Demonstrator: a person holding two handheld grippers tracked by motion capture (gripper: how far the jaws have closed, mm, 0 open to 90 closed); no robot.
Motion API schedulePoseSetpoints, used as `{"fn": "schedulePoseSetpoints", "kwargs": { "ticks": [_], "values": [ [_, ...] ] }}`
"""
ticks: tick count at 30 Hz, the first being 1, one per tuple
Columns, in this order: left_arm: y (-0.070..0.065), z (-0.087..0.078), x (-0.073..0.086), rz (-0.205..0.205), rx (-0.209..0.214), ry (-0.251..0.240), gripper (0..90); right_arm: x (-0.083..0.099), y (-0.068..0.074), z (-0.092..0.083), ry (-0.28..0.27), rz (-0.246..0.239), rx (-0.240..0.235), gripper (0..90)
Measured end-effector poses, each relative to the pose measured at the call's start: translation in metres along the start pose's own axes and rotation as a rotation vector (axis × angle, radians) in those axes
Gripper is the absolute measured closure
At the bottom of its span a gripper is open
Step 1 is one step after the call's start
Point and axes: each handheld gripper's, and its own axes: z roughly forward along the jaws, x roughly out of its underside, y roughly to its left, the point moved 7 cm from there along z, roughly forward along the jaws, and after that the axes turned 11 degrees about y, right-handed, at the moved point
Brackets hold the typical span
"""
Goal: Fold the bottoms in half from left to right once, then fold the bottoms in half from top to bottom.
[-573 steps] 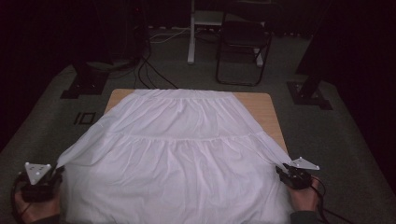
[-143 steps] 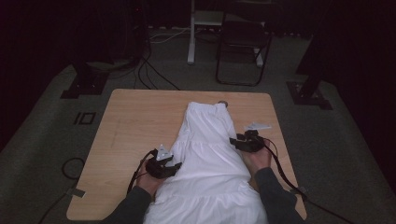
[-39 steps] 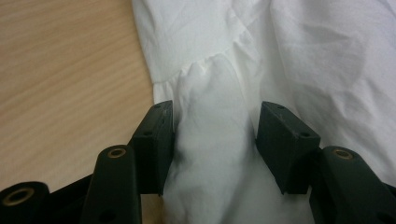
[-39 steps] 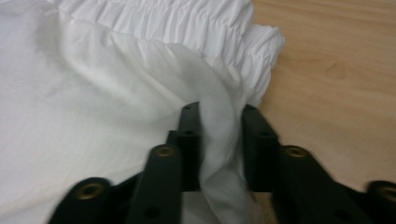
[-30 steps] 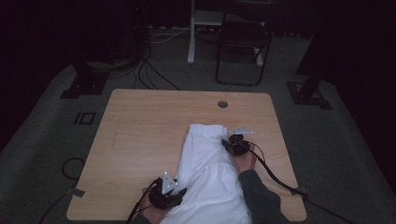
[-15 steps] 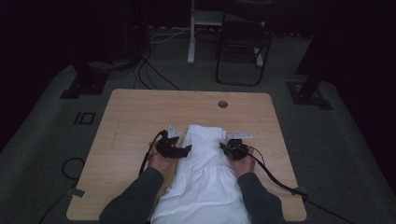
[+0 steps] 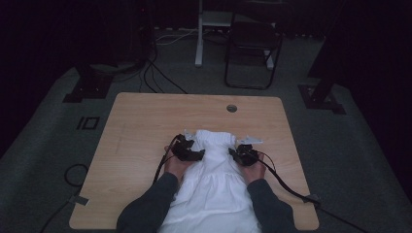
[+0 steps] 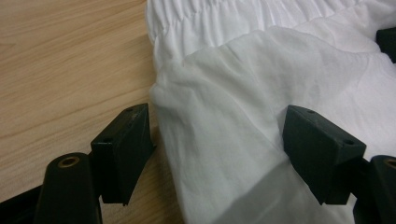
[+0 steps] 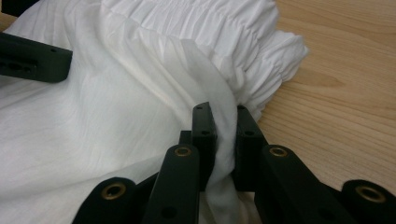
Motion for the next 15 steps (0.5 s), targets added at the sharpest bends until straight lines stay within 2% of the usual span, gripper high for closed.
{"fn": "schedulePoseSetpoints", "kwargs": {
  "ticks": [3,5,8,13,15],
  "values": [
    [-0.002,0.001,0.0,0.008,-0.01,-0.001,24.7,0.0,0.0,0.0,0.0,0.0,0.002,82.2],
    [-0.005,0.001,0.001,0.03,-0.022,0.008,24.8,0.0,0.0,0.0,0.0,0.002,0.002,82.3],
    [-0.008,0.0,0.0,0.027,-0.017,0.01,27.9,0.0,0.0,0.0,0.002,0.003,0.003,82.2],
    [-0.015,-0.001,-0.001,0.046,0.016,0.0,47.3,-0.001,0.0,0.001,0.008,0.005,0.0,82.2],
    [-0.016,-0.002,-0.001,0.035,0.036,-0.009,56.8,-0.002,0.0,0.001,0.012,0.009,0.003,82.3]
  ]
}}
